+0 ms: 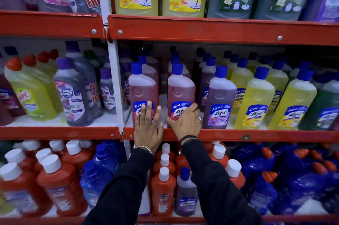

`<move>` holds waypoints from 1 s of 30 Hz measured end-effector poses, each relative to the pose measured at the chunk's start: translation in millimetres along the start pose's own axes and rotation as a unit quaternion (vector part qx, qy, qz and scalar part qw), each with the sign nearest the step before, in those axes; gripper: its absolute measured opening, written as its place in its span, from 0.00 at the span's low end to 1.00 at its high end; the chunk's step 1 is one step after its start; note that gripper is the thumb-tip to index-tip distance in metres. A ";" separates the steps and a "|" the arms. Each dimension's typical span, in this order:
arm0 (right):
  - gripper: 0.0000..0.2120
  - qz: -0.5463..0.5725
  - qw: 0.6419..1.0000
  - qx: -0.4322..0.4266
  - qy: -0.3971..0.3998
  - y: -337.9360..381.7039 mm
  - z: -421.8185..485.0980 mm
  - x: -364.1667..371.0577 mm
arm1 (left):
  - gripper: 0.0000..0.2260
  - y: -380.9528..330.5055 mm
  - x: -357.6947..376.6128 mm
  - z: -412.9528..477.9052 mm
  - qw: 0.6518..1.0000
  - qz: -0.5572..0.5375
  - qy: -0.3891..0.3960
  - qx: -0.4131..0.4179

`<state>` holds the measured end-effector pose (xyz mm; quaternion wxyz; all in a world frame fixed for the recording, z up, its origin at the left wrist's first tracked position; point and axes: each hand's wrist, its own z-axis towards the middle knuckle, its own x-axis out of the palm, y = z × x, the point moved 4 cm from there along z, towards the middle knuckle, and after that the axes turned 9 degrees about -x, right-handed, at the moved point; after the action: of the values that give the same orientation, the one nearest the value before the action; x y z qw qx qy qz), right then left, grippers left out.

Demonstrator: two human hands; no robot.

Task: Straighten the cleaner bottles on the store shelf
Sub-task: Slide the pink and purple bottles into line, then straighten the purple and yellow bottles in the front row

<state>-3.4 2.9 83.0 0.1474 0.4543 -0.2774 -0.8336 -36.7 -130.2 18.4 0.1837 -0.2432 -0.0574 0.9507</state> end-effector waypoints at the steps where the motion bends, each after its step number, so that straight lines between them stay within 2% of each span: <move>1: 0.46 -0.001 1.000 -0.003 -0.005 -0.2 -2.9 -0.7 | 0.32 -0.1 -0.3 -0.1 1.000 0.001 -0.001 0.000; 7: 0.46 0.019 1.000 -0.012 -0.016 -5.3 -10.2 -2.4 | 0.32 -3.6 -6.1 -1.2 1.000 -0.012 0.012 -0.021; 9: 0.45 0.067 0.997 -0.027 -0.013 -10.3 -12.5 0.0 | 0.31 -11.4 -12.1 -4.2 0.997 -0.069 0.020 -0.025; 11: 0.40 0.161 0.986 -0.039 -0.018 -18.5 -14.4 1.0 | 0.28 -20.6 -17.1 -8.4 0.984 -0.168 0.057 -0.035; 13: 0.33 0.277 0.961 -0.019 -0.011 -27.6 -16.9 -3.6 | 0.25 -30.5 -22.3 -12.0 0.944 -0.291 0.124 -0.096; 15: 0.25 0.369 0.929 0.012 -0.005 -35.0 -18.0 -8.9 | 0.24 -41.2 -30.6 -12.5 0.888 -0.391 0.174 -0.167; 19: 0.17 0.495 0.867 0.054 0.009 -44.1 -15.3 -7.1 | 0.24 -47.7 -30.9 -3.8 0.821 -0.432 0.222 -0.301; 21: 0.16 0.495 0.868 0.044 0.014 -44.2 -14.8 -6.1 | 0.29 -48.5 -27.6 1.1 0.803 -0.443 0.255 -0.306; 25: 0.13 0.482 0.875 0.039 0.017 -46.1 -14.7 -6.7 | 0.30 -52.0 -29.0 3.9 0.803 -0.431 0.287 -0.294; 28: 0.16 0.463 0.885 0.039 0.013 -48.6 -13.2 -5.1 | 0.30 -52.9 -30.2 3.5 0.807 -0.428 0.286 -0.290; 30: 0.21 0.464 0.885 0.032 0.004 -49.3 -12.5 -4.4 | 0.30 -52.1 -29.6 3.6 0.805 -0.428 0.287 -0.294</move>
<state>9.8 40.6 51.2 0.5043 0.2817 -0.4821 -0.6587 2.3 -93.2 45.0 0.4997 -0.4984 -0.3773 0.5996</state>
